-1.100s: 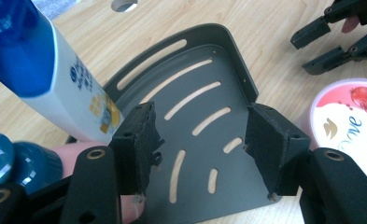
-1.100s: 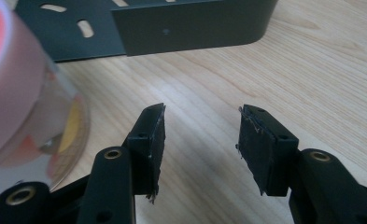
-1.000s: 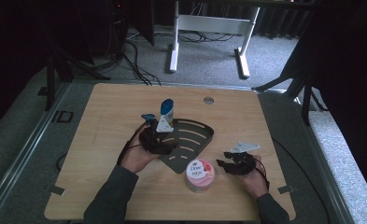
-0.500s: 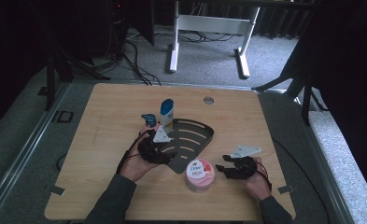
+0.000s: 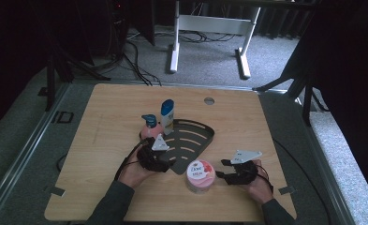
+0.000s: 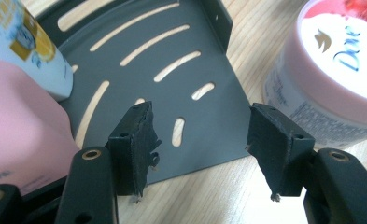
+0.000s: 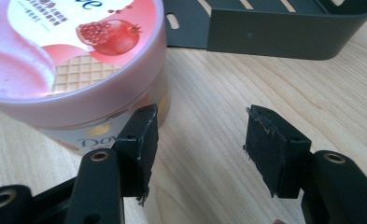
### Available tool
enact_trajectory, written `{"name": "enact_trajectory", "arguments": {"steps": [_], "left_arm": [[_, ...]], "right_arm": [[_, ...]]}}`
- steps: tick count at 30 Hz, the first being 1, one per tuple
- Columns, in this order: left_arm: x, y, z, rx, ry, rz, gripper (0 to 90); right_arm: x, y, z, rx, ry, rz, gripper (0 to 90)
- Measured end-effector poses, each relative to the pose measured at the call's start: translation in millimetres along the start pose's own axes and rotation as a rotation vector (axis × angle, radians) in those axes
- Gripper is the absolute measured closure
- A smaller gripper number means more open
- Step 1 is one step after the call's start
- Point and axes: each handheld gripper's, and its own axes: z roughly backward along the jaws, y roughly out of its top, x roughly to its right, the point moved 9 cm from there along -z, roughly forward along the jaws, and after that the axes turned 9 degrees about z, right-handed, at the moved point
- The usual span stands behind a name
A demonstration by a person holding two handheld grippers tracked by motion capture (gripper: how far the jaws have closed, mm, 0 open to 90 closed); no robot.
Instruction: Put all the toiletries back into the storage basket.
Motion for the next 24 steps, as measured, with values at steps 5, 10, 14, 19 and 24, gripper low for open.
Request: {"name": "enact_trajectory", "arguments": {"steps": [5,10,14,19,24], "left_arm": [[2.7,-3.4,-3.1,0.004,-0.016,0.002,41.3],[9.1,-6.9,-5.6,0.002,-0.031,-0.01,41.0],[15.7,-10.2,-6.5,-0.003,-0.053,-0.028,40.7],[21.0,-12.1,-7.2,0.001,-0.068,-0.041,40.9],[29.8,-15.7,-9.4,0.006,-0.104,-0.06,41.3]], "right_arm": [[-3.4,0.1,2.0,0.004,0.014,0.013,43.2],[-7.1,0.6,2.9,0.019,0.038,0.025,42.1],[-9.9,-0.2,3.6,0.03,0.056,0.028,41.4],[-12.4,-1.8,3.8,0.03,0.072,0.038,41.2],[-19.0,-4.2,4.5,0.031,0.108,0.071,41.0]]}}
